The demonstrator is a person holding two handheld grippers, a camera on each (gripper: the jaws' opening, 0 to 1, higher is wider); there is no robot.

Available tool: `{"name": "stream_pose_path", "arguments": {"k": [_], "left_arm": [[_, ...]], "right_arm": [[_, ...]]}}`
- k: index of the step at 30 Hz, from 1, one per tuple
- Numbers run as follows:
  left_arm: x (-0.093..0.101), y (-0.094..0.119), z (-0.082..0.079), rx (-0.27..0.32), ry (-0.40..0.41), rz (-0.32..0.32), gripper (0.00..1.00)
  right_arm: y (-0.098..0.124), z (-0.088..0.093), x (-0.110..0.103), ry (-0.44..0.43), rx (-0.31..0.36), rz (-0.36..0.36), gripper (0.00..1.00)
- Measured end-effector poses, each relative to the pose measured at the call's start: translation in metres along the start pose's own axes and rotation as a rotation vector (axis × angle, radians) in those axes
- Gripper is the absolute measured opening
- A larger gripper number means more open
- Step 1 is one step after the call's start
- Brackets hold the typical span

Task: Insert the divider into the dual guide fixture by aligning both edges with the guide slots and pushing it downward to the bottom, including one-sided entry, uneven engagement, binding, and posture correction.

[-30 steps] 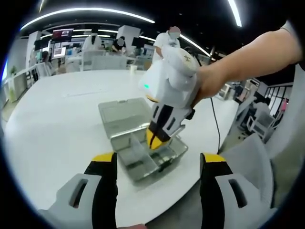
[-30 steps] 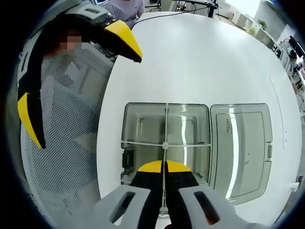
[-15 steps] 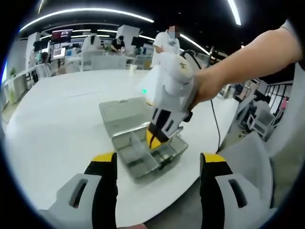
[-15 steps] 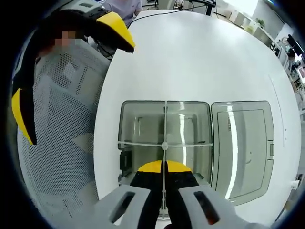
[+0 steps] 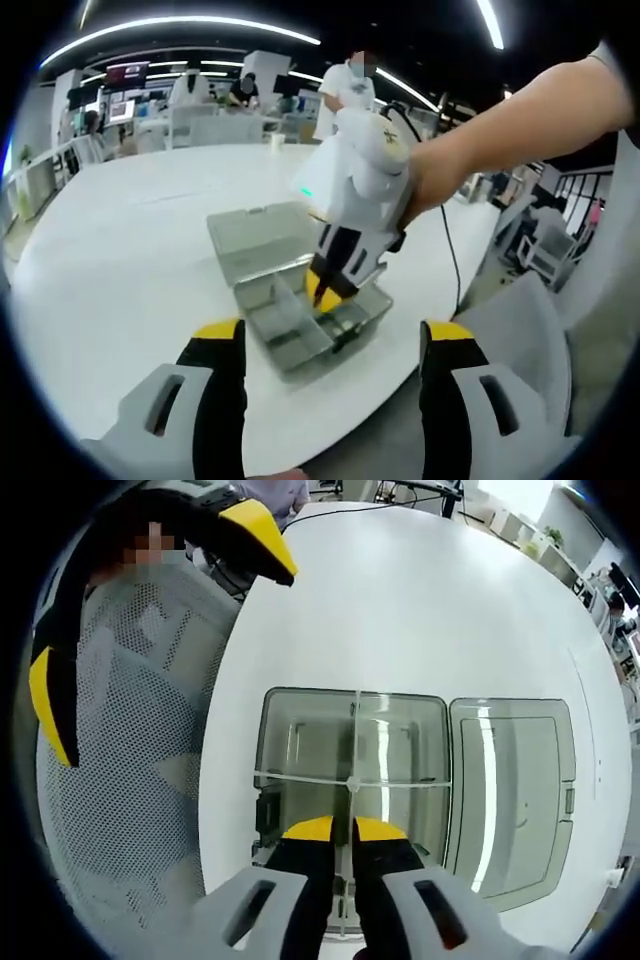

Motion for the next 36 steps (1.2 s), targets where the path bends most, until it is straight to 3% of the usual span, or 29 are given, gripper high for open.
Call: {"name": "stream_pose_path", "arguments": {"k": [5,16,19,36], "left_arm": [[0.002,0.001,-0.001,-0.005,-0.007,0.002,0.70],[0.003,0.005,0.001,-0.027,-0.028,0.004,0.71],[0.003,0.006,0.002,-0.037,-0.042,0.003,0.72],[0.002,0.001,0.006,-0.079,-0.066,0.002,0.75]], "right_arm": [[0.003,0.003,0.003,-0.003,0.022,0.009,0.06],[0.017,0.008,-0.005,-0.068,0.159,0.026,0.16],[0.023,0.007,-0.009,-0.119,0.254,0.025,0.19],[0.031,0.034,-0.030,-0.304,0.440,0.070,0.37]]}}
Point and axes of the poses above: the point that each gripper's makers call its tool centre point, and the gripper's own axes: y roughly backward along the fingers, x roughly to its right, z roughly out of its underside, the point moved 8 cm from there along y, roughly backward along the fingers, and after that the axes turned 9 degrees about -x, right-handed, at the moved point
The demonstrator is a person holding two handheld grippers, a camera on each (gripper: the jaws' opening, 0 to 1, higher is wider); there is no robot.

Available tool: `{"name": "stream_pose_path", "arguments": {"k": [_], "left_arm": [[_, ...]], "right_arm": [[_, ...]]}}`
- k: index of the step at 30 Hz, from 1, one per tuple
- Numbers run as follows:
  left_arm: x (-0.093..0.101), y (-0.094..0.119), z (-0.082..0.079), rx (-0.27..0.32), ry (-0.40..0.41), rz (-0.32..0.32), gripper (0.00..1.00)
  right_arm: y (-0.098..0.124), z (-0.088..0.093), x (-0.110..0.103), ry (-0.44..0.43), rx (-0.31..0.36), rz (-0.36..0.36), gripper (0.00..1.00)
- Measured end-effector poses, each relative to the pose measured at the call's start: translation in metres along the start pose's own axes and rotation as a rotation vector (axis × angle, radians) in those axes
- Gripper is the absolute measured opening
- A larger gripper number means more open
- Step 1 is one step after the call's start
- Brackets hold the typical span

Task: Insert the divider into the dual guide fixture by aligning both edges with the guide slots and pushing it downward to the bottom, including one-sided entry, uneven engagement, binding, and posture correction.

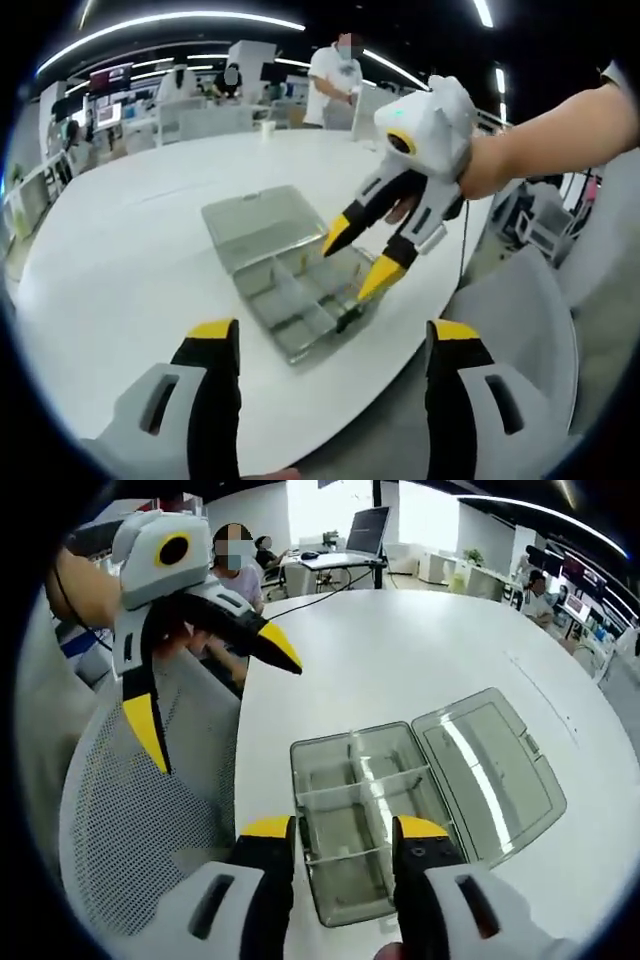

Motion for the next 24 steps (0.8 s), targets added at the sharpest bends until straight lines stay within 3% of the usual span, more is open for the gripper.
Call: {"name": "stream_pose_path", "arguments": {"k": [9,24], "left_arm": [[-0.005,0.000,0.000,-0.007,-0.001,-0.015,0.79],[-0.004,0.003,-0.003,0.009,-0.007,-0.027,0.90]], "right_arm": [[0.012,0.004,-0.010,-0.126,0.114,0.027,0.53],[0.029,0.016,-0.032,-0.251,0.196,0.110,0.68]]}}
Point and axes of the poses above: the point that each gripper's makers call its tool centre point, and the gripper's own axes: y roughly backward along the fingers, x roughly to its right, z roughly out of its underside, the point moved 8 cm from there along y, roughly backward along the fingers, and after that the axes turned 9 degrees about -x, right-handed, at the moved point
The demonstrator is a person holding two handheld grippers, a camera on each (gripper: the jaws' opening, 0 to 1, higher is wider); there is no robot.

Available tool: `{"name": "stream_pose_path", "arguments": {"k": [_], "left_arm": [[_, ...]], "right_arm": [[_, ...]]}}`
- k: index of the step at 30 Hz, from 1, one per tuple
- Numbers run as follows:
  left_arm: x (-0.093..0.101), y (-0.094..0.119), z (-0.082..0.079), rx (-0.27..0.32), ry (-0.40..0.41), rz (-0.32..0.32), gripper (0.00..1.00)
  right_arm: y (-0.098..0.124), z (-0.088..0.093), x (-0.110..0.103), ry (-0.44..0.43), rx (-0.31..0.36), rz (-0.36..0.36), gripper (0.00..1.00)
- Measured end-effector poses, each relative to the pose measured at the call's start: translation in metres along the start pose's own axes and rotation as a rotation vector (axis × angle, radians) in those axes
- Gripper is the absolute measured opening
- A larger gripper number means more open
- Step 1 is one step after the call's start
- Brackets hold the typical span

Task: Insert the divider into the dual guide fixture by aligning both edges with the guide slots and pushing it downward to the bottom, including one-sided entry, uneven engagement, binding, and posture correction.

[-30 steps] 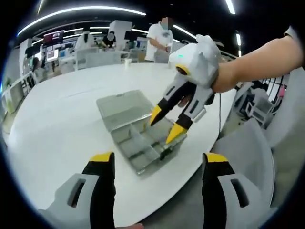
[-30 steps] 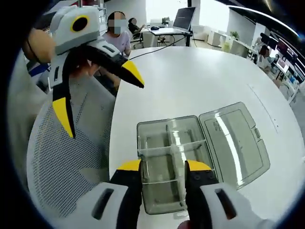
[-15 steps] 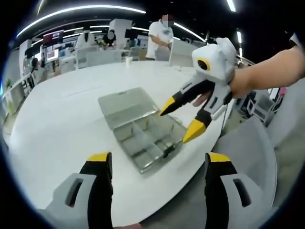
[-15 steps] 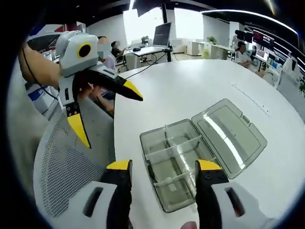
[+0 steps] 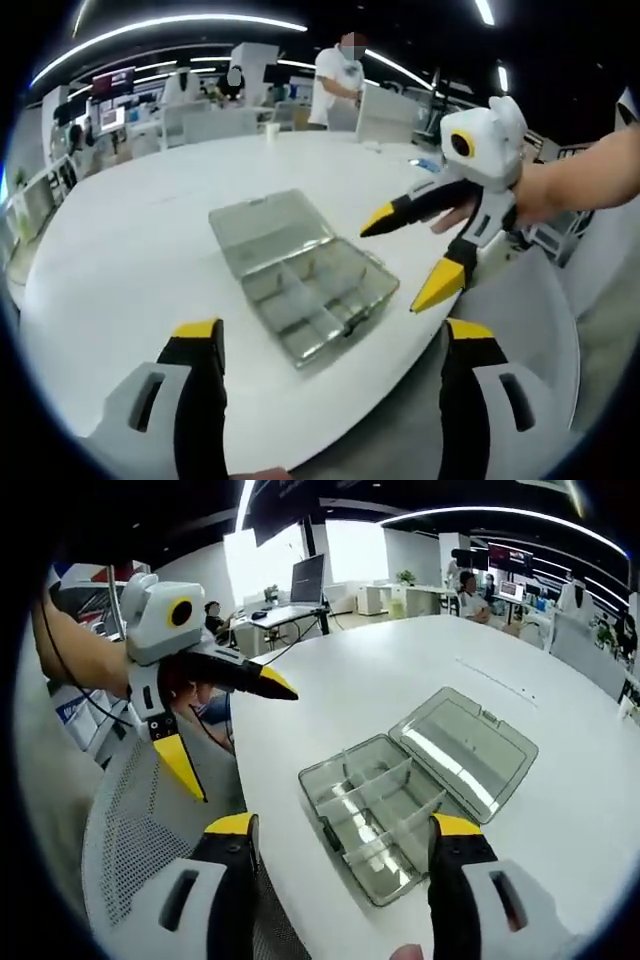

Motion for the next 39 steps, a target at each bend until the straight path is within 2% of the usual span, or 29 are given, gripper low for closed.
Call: {"name": "stream_pose_path", "arguments": {"k": [5,12,24,29,39], "left_arm": [[0.003,0.002,0.001,0.002,0.002,0.002,0.94],[0.007,0.008,0.000,0.014,0.009,0.001,0.97],[0.004,0.026,0.007,0.030,0.037,-0.011,0.98],[0.005,0.032,0.005,0.037,0.042,-0.021,0.99],[0.005,0.036,0.003,0.042,0.059,-0.031,0.99]], "right_arm": [[0.011,0.003,-0.005,-0.043,0.016,0.036,0.75],[0.027,0.011,-0.009,-0.095,0.051,0.089,0.78],[0.048,0.029,-0.015,-0.167,0.060,0.137,0.83],[0.057,0.032,-0.014,-0.224,0.057,0.188,0.86],[0.070,0.047,-0.015,-0.292,0.052,0.208,0.86]]}}
Point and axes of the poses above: the point that each gripper's makers call its tool centre point, and the gripper's own axes: y roughly backward along the fingers, x roughly to its right, z roughly out of its underside, the point moved 8 cm from there along y, roughly backward along the fingers, and after that the axes turned 9 degrees about -x, right-handed, at the moved point
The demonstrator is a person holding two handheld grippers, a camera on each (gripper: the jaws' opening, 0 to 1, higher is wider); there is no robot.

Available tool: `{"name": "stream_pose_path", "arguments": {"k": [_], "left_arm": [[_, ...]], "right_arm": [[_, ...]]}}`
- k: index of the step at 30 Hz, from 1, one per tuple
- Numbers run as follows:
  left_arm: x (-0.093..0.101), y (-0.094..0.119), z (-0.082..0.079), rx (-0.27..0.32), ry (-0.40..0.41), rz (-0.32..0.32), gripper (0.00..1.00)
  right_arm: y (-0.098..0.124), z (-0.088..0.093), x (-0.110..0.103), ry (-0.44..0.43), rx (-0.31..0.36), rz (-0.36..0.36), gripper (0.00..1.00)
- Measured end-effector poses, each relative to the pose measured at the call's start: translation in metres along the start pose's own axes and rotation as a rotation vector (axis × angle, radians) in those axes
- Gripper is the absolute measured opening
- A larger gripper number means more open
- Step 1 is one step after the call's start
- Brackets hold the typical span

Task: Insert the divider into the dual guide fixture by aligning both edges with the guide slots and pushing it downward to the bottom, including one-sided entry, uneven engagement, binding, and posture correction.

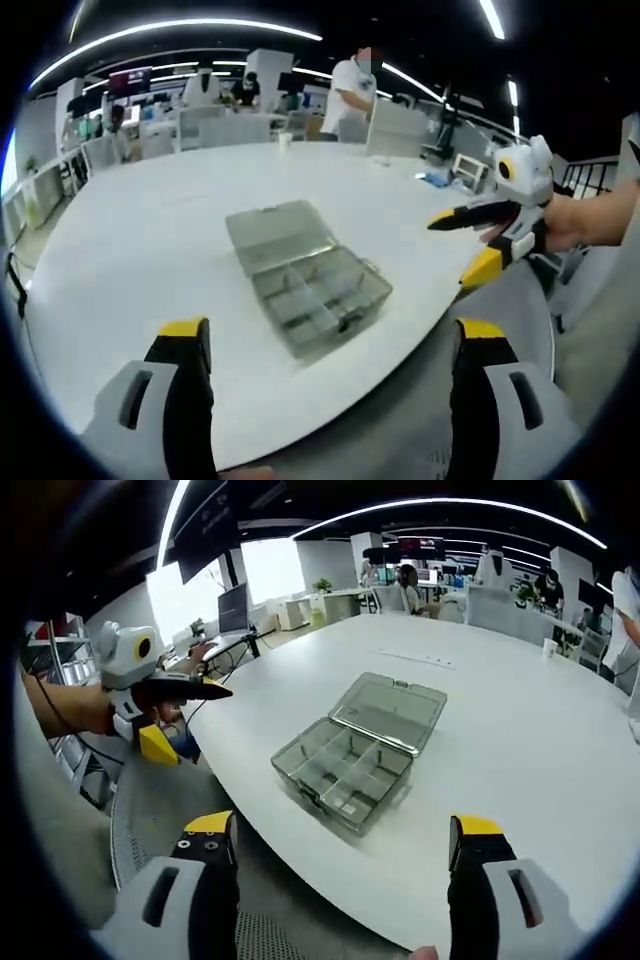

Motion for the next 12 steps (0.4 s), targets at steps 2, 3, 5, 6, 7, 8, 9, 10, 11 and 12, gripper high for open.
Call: {"name": "stream_pose_path", "arguments": {"k": [2,3,5,6,7,8,9,10,11,12], "left_arm": [[0.0009,0.0007,0.0010,-0.001,0.003,0.002,0.99],[0.0012,0.0008,0.0016,-0.004,0.006,0.003,0.99],[0.0017,0.0011,0.0029,-0.008,0.014,0.006,0.99],[0.0025,0.0021,0.0034,-0.008,0.019,0.006,0.99],[0.0028,0.0024,0.0035,-0.008,0.019,0.006,0.99],[0.0030,0.0030,0.0033,-0.008,0.019,0.005,0.99],[0.0030,0.0032,0.0030,-0.008,0.020,0.005,0.99],[0.0026,0.0032,0.0023,-0.009,0.022,0.005,0.99],[0.0024,0.0036,0.0017,-0.007,0.025,0.005,0.99],[0.0025,0.0037,0.0013,-0.006,0.025,0.005,0.99]], "right_arm": [[0.0010,0.0024,-0.0020,-0.010,-0.002,-0.003,0.86],[0.0012,0.0031,-0.0023,-0.016,-0.001,-0.005,0.86],[0.0011,0.0047,-0.0045,-0.026,-0.004,-0.014,0.87],[0.0013,0.0055,-0.0061,-0.026,-0.005,-0.011,0.87],[0.0016,0.0057,-0.0071,-0.025,-0.003,-0.012,0.87],[0.0018,0.0060,-0.0077,-0.034,-0.002,-0.012,0.87],[0.0020,0.0061,-0.0080,-0.038,-0.001,-0.011,0.87],[0.0023,0.0061,-0.0087,-0.037,0.000,-0.013,0.87],[0.0024,0.0061,-0.0094,-0.036,0.002,-0.012,0.87],[0.0025,0.0062,-0.0094,-0.037,0.000,-0.011,0.87]]}}
Point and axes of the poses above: the point that each gripper's makers call its tool centre point, and the gripper's own axes: y roughly backward along the fingers, x roughly to its right, z roughly out of its underside, the point moved 8 cm from there along y, roughly backward along the fingers, and after that the axes turned 9 degrees about -x, right-handed, at the moved point
